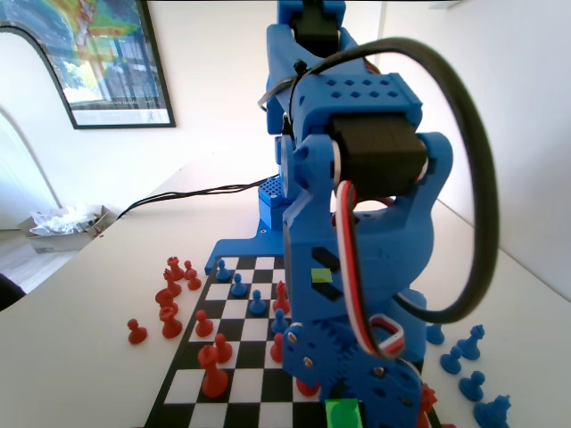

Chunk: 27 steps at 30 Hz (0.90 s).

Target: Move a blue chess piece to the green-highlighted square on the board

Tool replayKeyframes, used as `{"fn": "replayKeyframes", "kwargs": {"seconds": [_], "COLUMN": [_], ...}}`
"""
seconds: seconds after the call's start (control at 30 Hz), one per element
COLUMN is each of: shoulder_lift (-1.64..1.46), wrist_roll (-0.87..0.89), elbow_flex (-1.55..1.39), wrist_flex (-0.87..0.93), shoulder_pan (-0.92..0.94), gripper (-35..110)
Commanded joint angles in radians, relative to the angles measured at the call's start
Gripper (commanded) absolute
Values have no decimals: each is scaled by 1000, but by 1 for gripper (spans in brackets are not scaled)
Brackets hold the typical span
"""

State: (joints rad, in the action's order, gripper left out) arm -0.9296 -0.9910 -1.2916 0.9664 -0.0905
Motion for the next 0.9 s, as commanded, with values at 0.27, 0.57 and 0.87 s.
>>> {"fn": "replayKeyframes", "kwargs": {"seconds": [0.27, 0.57, 0.87], "shoulder_lift": [-265, -431, -741], "wrist_roll": [12, -71, -371], "elbow_flex": [14, -14, -140], "wrist_flex": [77, 233, 416], "shoulder_pan": [-15, -25, -2], "gripper": [14, 1, 1]}}
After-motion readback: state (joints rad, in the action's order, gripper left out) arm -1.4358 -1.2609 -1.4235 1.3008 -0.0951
